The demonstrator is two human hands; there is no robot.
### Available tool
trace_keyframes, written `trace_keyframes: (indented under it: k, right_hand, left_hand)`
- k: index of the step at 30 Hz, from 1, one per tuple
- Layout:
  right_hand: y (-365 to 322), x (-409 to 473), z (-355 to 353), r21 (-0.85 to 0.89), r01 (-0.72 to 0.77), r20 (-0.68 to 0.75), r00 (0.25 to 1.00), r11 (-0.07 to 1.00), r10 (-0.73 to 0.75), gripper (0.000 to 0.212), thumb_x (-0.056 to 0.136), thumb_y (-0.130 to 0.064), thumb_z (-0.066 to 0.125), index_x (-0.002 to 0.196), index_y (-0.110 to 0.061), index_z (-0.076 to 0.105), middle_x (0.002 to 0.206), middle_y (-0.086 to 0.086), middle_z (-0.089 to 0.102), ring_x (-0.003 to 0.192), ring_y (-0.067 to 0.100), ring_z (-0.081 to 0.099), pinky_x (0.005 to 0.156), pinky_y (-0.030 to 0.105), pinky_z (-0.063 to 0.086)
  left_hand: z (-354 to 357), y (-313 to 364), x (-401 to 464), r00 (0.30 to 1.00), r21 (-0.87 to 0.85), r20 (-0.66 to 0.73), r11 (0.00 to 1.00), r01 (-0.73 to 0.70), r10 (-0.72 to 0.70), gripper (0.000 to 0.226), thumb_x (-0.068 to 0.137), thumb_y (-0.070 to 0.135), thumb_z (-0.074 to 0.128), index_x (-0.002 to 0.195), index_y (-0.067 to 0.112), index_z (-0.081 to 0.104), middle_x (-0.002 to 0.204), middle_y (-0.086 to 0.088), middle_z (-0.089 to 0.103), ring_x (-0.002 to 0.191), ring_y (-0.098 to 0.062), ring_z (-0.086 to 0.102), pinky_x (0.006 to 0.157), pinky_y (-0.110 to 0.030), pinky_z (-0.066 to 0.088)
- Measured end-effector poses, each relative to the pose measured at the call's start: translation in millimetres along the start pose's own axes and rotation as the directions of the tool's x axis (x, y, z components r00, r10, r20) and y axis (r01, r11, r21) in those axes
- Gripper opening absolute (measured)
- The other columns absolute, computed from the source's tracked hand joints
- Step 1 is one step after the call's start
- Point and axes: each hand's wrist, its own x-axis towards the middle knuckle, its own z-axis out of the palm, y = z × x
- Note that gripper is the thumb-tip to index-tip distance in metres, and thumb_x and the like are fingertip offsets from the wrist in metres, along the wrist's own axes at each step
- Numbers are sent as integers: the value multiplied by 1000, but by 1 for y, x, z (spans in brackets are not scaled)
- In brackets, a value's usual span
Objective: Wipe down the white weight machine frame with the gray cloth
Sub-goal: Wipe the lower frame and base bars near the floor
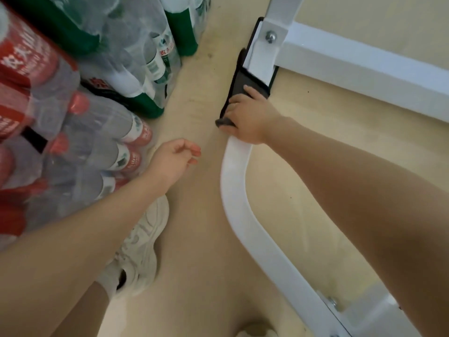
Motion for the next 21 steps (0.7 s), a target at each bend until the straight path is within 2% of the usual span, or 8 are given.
trace_keyframes:
  k: [3, 6, 8, 12, 16, 18, 21]
  right_hand:
    - [-57, -32, 23, 5, 188, 6, 982, 982, -188, 50, 97, -48, 24, 112, -22, 64, 115, -4, 63, 119, 18, 43, 114, 35, 5]
    - [-107, -73, 46, -58, 434, 108, 898, 899, -426, 52, 97, -48, 27, 102, -18, 69, 103, -2, 68, 108, 19, 48, 110, 32, 15]
    - [-113, -87, 52, -91, 505, 169, 857, 858, -486, 53, 96, -49, 28, 101, -16, 69, 101, -1, 67, 107, 19, 48, 111, 32, 15]
    - [-93, -73, 46, -125, 411, 56, 912, 903, -407, 54, 96, -53, 26, 113, -18, 64, 110, 0, 63, 117, 20, 44, 115, 33, 1]
    - [-89, -55, 41, -133, 271, 12, 962, 954, -271, 54, 96, -52, 28, 108, -15, 66, 107, 2, 65, 116, 22, 45, 115, 38, 4]
    - [-96, -65, 45, -120, 298, 21, 954, 947, -298, 53, 96, -50, 29, 107, -15, 67, 105, 2, 65, 115, 22, 45, 115, 38, 4]
    - [-120, -107, 63, -181, 483, 137, 875, 857, -465, 54, 95, -51, 29, 103, -16, 69, 99, 1, 67, 109, 22, 47, 114, 35, 9]
  left_hand:
    - [0, 2, -15, 999, -11, -37, 1000, 12, -13, 29, 90, -7, 34, 89, 10, 57, 81, 5, 59, 65, -8, 53, 55, -8, 42]
    - [0, 3, -32, 997, 35, -67, 999, 29, -26, 30, 90, -6, 33, 93, 10, 58, 87, 1, 60, 66, -7, 54, 59, -14, 42]
    - [1, 4, -43, 998, 59, -58, 998, 27, -24, 30, 89, -7, 33, 92, 11, 58, 93, -3, 60, 67, -7, 54, 61, -15, 42]
    - [4, 5, -63, 998, 45, -61, 999, 20, -17, 34, 89, -8, 34, 80, 17, 56, 93, -5, 60, 66, -8, 54, 61, -15, 41]
    - [-1, -4, -92, 996, 15, -88, 1000, 10, -9, 30, 90, -6, 36, 87, 14, 58, 87, 3, 59, 68, -8, 54, 58, -10, 42]
    - [-7, -7, -105, 995, 8, -100, 1000, 7, -7, 33, 90, -6, 36, 80, 20, 55, 84, 6, 59, 67, -7, 55, 59, -11, 42]
    - [-16, -6, -116, 994, -28, -107, 999, 35, -38, 34, 90, -5, 36, 78, 21, 52, 83, 6, 58, 66, -8, 53, 62, -16, 40]
